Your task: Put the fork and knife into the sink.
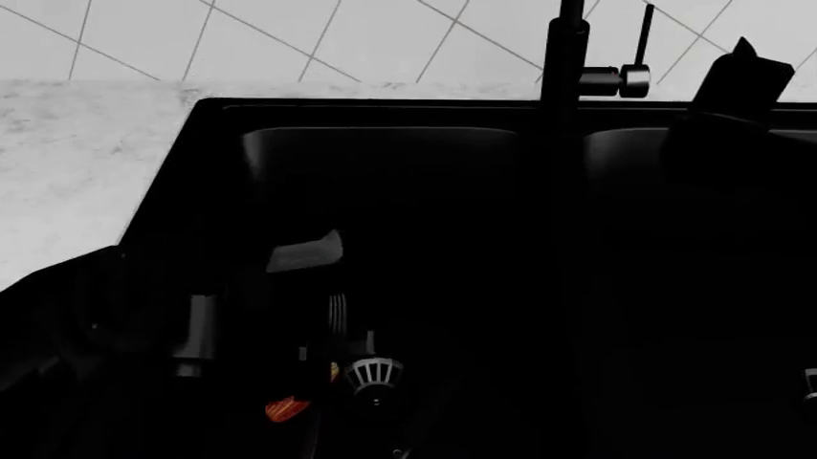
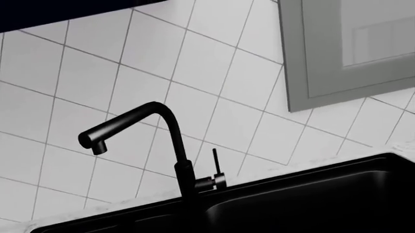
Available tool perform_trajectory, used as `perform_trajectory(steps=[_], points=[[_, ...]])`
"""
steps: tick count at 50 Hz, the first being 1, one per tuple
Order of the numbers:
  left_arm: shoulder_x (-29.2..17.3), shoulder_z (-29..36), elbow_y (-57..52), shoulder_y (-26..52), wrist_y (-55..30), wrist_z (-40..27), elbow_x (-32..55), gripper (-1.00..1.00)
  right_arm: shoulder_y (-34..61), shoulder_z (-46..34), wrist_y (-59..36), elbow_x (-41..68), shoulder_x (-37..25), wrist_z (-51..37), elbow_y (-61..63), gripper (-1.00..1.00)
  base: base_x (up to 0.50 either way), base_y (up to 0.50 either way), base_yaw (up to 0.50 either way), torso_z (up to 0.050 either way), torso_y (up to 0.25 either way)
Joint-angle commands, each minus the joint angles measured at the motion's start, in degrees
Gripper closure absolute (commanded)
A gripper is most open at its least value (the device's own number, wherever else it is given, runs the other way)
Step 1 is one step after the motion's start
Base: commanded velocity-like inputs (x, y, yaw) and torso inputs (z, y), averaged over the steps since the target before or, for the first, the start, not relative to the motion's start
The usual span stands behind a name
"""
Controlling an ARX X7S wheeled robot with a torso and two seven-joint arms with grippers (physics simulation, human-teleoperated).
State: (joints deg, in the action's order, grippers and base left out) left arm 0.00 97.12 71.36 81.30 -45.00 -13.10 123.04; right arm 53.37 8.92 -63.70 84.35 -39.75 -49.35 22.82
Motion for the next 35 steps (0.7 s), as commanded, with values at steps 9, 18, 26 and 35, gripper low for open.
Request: perform_trajectory(steps=[9, 18, 26, 35], points=[[0.0, 0.0, -0.3, -0.8, -3.2, 0.2, -1.9, 1.0, 0.9, -0.1, -0.4, -0.2, 0.0, 0.1, 0.1, -1.0, 0.0, 0.0, 0.0, 0.0, 0.0], [0.0, -0.7, -0.7, -0.2, -3.3, 1.9, -3.7, -1.0, 0.5, -0.2, -0.1, -0.1, 0.0, 0.2, 0.2, -1.0, 0.0, 0.0, 0.0, 0.0, 0.0], [0.0, -0.9, -1.3, 1.0, -2.7, 2.1, -4.6, -1.0, 0.1, -0.3, 0.3, -0.2, 0.1, 0.3, 0.4, -1.0, 0.0, 0.0, 0.0, 0.0, 0.0], [0.0, -1.6, -2.8, 7.3, 0.6, 5.1, -11.1, -1.0, -0.5, -0.1, 0.8, -0.3, 0.1, 0.5, 0.7, -1.0, 0.0, 0.0, 0.0, 0.0, 0.0]])
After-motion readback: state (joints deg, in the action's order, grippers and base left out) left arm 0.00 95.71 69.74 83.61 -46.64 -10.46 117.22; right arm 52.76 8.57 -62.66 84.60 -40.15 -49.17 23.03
